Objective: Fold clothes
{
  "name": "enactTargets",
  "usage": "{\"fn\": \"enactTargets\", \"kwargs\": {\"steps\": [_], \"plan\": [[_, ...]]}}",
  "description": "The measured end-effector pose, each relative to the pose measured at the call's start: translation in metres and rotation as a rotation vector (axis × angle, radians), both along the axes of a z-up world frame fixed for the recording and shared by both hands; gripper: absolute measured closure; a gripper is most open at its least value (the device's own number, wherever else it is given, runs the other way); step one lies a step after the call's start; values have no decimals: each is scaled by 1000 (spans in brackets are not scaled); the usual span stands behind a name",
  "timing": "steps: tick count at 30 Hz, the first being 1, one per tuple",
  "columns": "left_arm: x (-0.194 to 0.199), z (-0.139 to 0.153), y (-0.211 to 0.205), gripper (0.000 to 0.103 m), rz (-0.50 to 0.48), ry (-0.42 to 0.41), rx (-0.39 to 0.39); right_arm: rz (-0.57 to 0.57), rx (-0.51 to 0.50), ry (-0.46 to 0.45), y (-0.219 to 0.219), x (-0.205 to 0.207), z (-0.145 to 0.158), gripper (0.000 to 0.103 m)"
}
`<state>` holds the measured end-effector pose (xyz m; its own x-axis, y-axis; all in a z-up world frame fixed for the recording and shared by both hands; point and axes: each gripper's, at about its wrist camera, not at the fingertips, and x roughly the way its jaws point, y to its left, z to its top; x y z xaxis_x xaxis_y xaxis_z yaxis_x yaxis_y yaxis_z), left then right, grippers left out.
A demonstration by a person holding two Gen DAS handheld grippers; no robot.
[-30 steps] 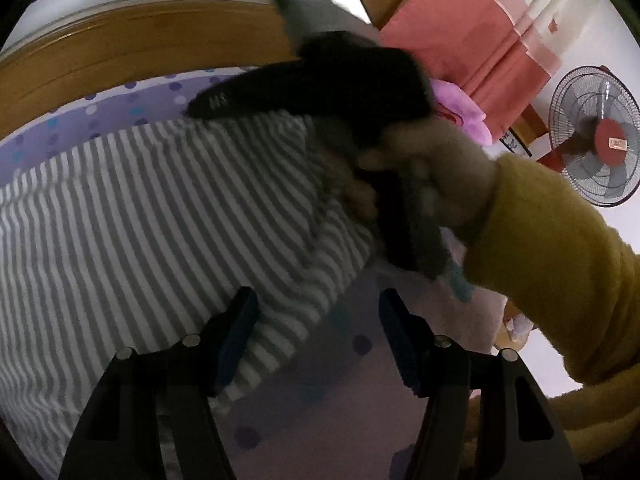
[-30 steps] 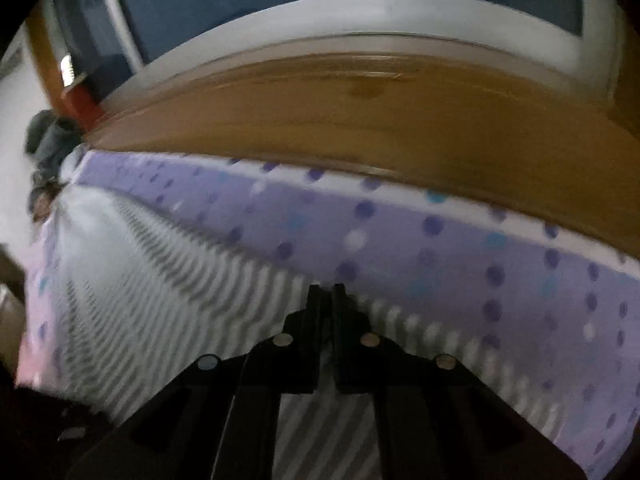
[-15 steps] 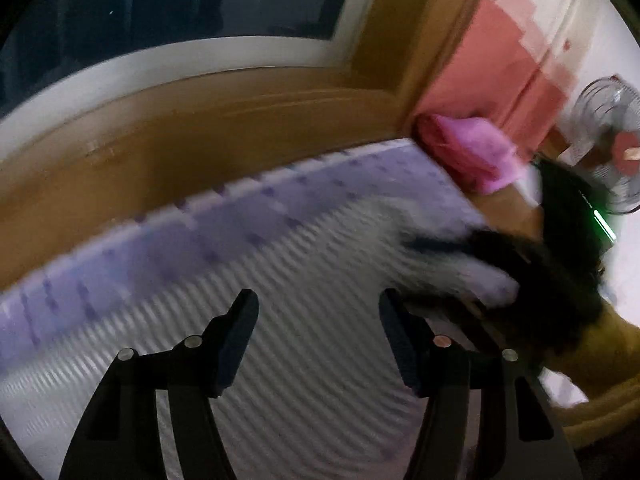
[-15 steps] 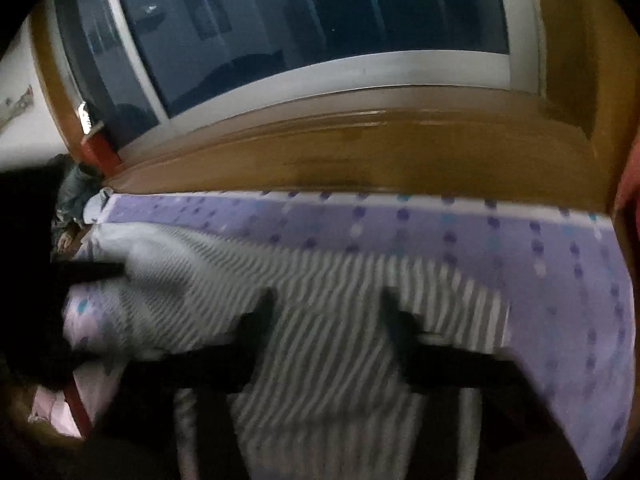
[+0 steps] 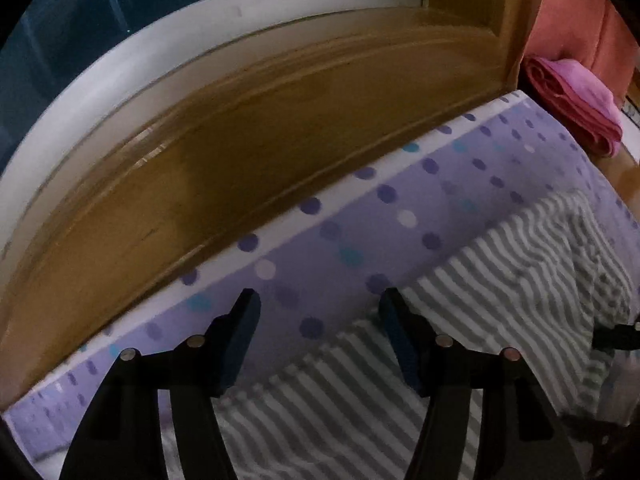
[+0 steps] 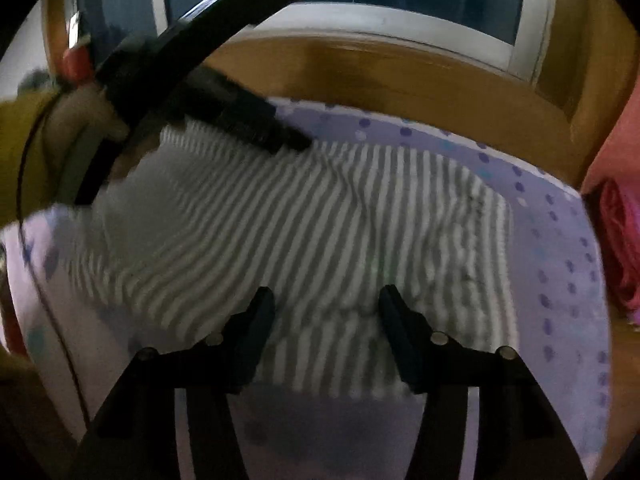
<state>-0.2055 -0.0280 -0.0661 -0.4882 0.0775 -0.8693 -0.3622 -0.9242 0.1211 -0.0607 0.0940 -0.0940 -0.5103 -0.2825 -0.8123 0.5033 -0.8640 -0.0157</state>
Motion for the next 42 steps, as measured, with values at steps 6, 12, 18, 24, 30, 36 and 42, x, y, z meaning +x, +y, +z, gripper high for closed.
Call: {"fn": "enactTargets", "kwargs": {"steps": [6,12,18,24,30,36,42], "plan": [[31,44,-5,47,-236,-158,336,-66,-110,-15,18,5,18,49],[14,22,46,47,-451,-356,489,-124,-185,-11,12,10,18,49],[-28,-6,46,76,-373,-373,475,-181,-113,-8,-1,24,1,54],[-38,-2,51,76,-374,-343,419,-235,-56,-2,-6,40,3,54],[4,25,25,66,-406,-285,337,-318,-108,3,-5,45,26,48],[50,9,-13,60,-300,-333,325,-283,-64,-35,-32,21,17,45],[44,-13,-26,60,-186,-330,386,-210,37,-27,-41,28,3,43]]}}
